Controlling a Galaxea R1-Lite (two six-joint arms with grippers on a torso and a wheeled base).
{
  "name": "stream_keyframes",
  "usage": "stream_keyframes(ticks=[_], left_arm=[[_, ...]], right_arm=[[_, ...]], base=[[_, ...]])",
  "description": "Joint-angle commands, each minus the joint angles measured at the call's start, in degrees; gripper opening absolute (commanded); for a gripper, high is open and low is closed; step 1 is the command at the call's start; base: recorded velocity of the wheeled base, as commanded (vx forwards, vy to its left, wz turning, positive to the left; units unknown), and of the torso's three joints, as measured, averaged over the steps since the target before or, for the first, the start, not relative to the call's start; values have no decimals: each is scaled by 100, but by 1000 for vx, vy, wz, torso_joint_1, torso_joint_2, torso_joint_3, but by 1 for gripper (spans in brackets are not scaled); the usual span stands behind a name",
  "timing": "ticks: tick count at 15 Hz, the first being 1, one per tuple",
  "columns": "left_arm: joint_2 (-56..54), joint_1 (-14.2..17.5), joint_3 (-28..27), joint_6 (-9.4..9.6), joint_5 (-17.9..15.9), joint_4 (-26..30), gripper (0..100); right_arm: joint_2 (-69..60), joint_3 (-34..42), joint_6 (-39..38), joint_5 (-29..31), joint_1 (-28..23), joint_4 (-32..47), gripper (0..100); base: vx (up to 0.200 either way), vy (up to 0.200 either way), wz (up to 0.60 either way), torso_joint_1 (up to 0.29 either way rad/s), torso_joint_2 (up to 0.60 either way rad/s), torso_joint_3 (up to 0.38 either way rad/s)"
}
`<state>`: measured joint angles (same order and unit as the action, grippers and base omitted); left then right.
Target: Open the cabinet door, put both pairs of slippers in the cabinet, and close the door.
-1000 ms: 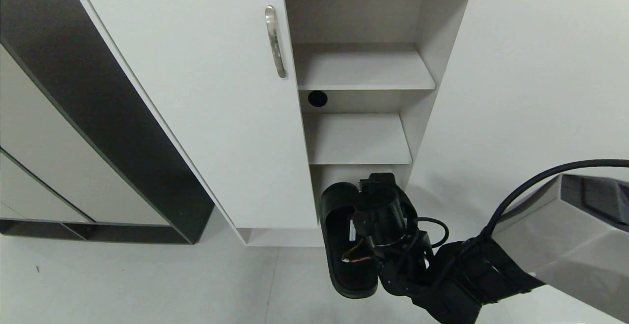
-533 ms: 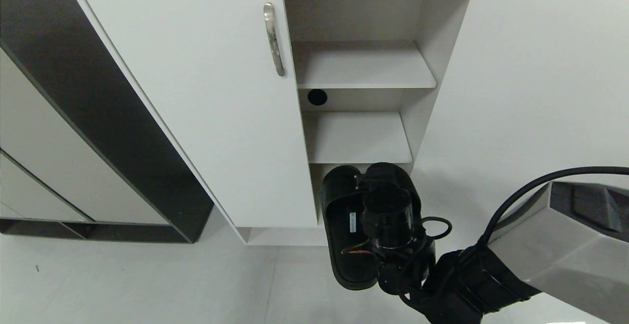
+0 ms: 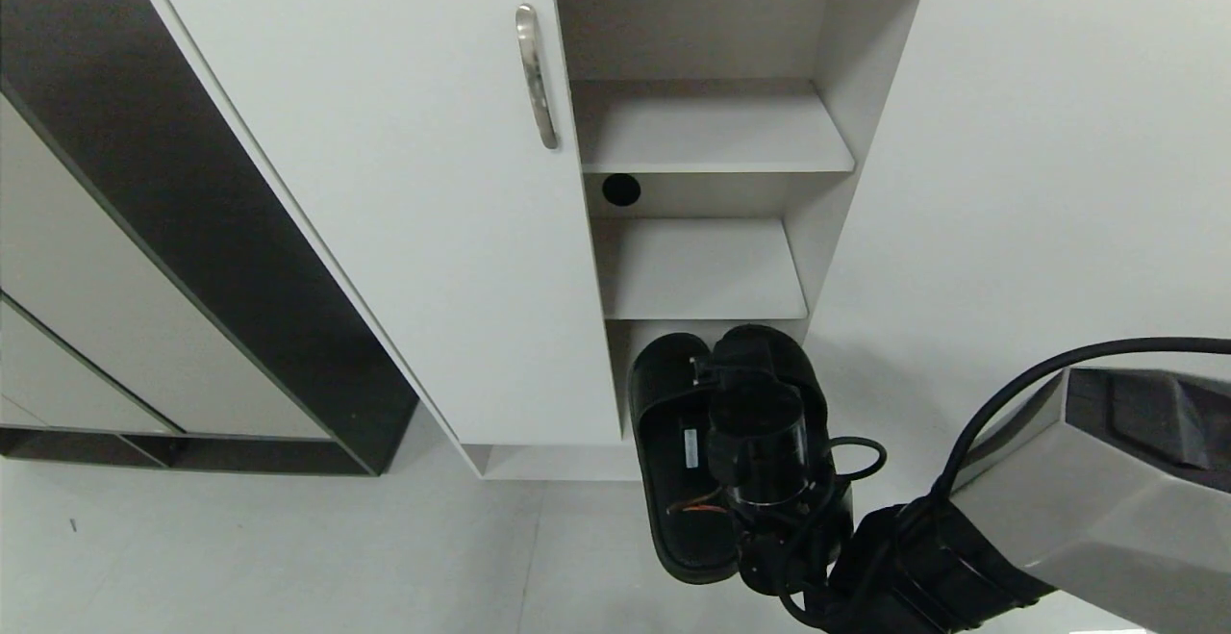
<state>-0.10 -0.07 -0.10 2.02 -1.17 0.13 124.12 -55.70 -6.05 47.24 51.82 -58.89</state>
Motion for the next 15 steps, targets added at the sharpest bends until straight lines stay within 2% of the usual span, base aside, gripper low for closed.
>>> stream_keyframes(ticks=[1,7,11,15], left_arm=[[10,-1,1,0,3,4,0],[10,-1,1,-27,3,4,0],[10,-1,1,-35,12,-5,0],[10,-1,1,-53,12,-5,0]], right_arm=[[103,-2,-2,-4,3,-70,0],[147,-11,-11,-4,-5,-96,0],[297,-11,-19,-30,-129,-386,0],[376,86,-19,-39,-111,-667,0]], base=[[200,0,0,2,2,7],[200,0,0,2,3,2],[200,0,0,6,4,0],[0,0,0,0,0,0]])
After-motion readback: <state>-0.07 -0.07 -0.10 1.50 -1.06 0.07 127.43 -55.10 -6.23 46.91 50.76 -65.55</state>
